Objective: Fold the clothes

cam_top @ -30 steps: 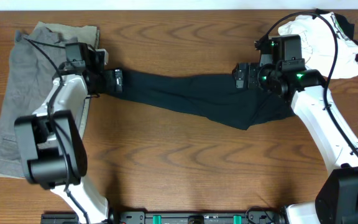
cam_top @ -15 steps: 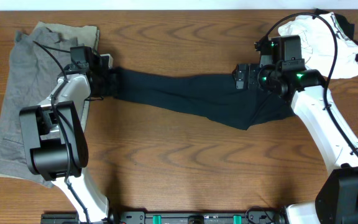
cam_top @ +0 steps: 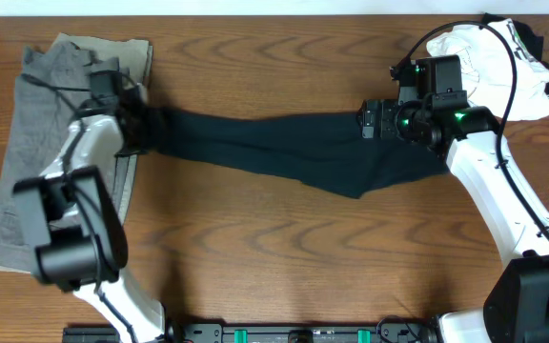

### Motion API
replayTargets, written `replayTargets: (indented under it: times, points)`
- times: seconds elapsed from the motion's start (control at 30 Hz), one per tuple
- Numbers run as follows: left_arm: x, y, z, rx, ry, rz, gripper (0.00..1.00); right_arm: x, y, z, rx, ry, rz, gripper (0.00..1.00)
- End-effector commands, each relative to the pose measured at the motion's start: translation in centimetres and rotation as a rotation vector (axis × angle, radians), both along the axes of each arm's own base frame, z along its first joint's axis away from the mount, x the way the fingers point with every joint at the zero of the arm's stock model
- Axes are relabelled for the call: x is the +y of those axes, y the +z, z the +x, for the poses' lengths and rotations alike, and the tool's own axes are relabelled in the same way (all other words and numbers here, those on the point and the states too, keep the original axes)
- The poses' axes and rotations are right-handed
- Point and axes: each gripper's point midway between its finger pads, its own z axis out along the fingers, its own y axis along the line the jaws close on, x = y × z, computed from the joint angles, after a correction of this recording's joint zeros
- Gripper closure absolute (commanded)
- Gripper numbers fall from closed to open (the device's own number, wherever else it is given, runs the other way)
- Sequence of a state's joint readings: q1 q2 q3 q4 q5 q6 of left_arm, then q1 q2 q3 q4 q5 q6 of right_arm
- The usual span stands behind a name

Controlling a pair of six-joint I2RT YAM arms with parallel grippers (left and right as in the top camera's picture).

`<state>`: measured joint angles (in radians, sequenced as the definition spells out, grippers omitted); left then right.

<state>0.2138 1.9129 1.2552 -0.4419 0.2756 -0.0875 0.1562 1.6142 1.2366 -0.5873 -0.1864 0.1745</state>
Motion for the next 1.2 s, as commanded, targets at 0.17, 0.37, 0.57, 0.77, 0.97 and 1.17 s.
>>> replayTargets:
  times: [0.17,0.37,0.57,0.77,0.97,1.17]
  points:
    - [1.7,4.8,-2.0,-0.016,0.102,0.020,0.94,-0.1,-0.4,0.0,0.018,-0.011,-0.002,0.01]
    - [-1.4,4.8,-2.3,-0.002,-0.048,0.050,0.95,-0.2,-2.1,0.0,0.058,-0.019,-0.016,0.01]
    - [-7.1,4.8,-2.1,-0.016,-0.245,0.075,0.94,-0.1,-3.9,0.0,0.108,-0.031,-0.012,0.01]
    - [-13.3,4.7,-2.8,-0.019,-0.403,0.098,0.94,-0.8,-3.8,0.4,0.099,-0.058,-0.003,0.01]
    - [-18.4,4.6,-4.3,-0.021,-0.529,0.104,0.94,-1.1,-3.6,0.7,0.100,-0.071,0.042,0.01]
    - [-22.3,4.6,-5.8,-0.024,-0.628,0.104,0.94,-2.1,-3.3,1.0,0.094,-0.090,0.069,0.01]
